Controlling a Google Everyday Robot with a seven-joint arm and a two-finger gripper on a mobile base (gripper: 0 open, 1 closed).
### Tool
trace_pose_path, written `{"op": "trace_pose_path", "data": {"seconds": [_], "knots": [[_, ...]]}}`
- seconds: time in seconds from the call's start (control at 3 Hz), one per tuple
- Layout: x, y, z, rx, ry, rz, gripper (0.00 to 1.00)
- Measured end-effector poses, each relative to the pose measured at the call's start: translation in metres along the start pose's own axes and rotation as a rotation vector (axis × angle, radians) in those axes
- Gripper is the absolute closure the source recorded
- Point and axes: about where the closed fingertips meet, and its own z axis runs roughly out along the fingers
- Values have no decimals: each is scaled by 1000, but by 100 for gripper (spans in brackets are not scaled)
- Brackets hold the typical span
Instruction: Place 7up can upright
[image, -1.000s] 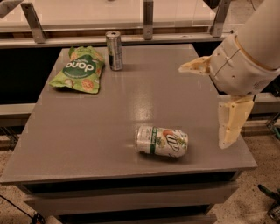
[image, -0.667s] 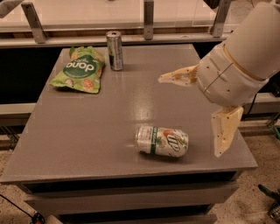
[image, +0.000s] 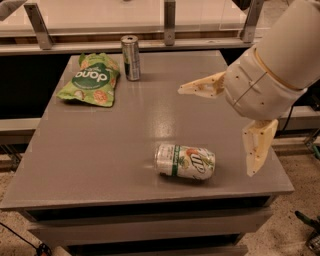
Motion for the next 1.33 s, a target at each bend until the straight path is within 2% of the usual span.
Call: {"op": "trace_pose_path", "data": {"seconds": [0.33,0.67,1.0,1.33], "knots": [[5,-3,3,-18,12,-115,0],[6,-5,17,-140,36,-386,0],[6,-9,28,-228,32,-623,0],[3,-11,38,-280,1,-837,0]]}}
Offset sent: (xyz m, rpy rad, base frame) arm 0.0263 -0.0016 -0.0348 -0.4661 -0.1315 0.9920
